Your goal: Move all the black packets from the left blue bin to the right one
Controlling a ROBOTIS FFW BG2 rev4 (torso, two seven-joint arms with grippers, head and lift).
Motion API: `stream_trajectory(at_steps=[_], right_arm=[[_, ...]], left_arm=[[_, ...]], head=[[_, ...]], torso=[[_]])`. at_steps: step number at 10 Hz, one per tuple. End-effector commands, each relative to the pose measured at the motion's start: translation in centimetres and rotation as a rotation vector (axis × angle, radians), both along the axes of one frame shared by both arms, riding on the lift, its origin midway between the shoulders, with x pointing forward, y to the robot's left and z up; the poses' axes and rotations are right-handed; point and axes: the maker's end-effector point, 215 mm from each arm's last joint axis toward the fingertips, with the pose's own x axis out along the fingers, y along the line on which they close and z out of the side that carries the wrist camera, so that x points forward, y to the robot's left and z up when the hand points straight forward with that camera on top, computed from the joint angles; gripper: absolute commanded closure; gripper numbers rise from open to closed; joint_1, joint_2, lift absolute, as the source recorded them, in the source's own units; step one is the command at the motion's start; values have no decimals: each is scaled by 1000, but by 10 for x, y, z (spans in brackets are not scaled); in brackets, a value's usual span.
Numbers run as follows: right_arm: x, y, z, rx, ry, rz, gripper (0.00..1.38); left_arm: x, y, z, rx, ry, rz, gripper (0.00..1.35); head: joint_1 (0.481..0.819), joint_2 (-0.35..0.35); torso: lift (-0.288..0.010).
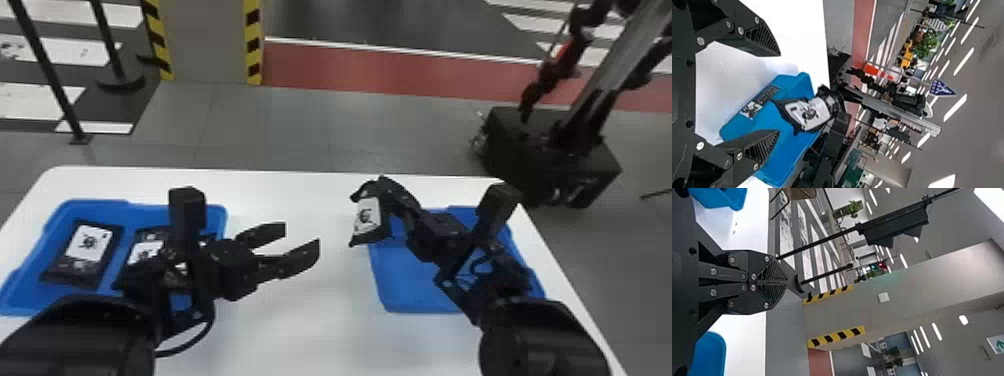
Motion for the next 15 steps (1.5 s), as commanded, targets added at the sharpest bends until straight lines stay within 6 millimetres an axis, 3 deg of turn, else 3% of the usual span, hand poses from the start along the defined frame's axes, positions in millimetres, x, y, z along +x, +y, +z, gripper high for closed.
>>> stream_trajectory(at_steps=[1,3,6,8,9,10,12,13,15], right_arm=[[-2,-30,-1,-25,-8,-60,1280],[-12,-74,-12,-49,15,-147,1280],[-38,-95,-51,-79,124,-205,1223],[-54,-95,-58,-64,140,-224,73],[-59,-91,-46,-54,103,-221,21],[-62,-84,-42,-40,93,-205,167],[-64,-70,-36,-9,77,-163,309],[-64,-67,-31,-4,67,-152,325],[-65,-62,-26,4,57,-139,325]], left_arm=[[0,16,-3,-12,-7,39,136],[-7,31,1,-63,-32,78,136],[-21,100,6,-39,-59,212,134],[-25,157,-6,25,-49,307,136],[-24,184,-14,72,-35,350,136],[-23,212,-24,125,-13,396,136],[-18,277,-40,247,40,521,156],[-16,294,-52,281,97,551,157],[0,299,-74,300,168,548,154]], head=[[695,-158],[695,-174],[695,-201],[695,-175],[695,-140],[695,-103],[695,-35],[695,21],[695,87]], torso=[[-110],[-110],[-110],[-110],[-110],[-110],[-110],[-110],[-110]])
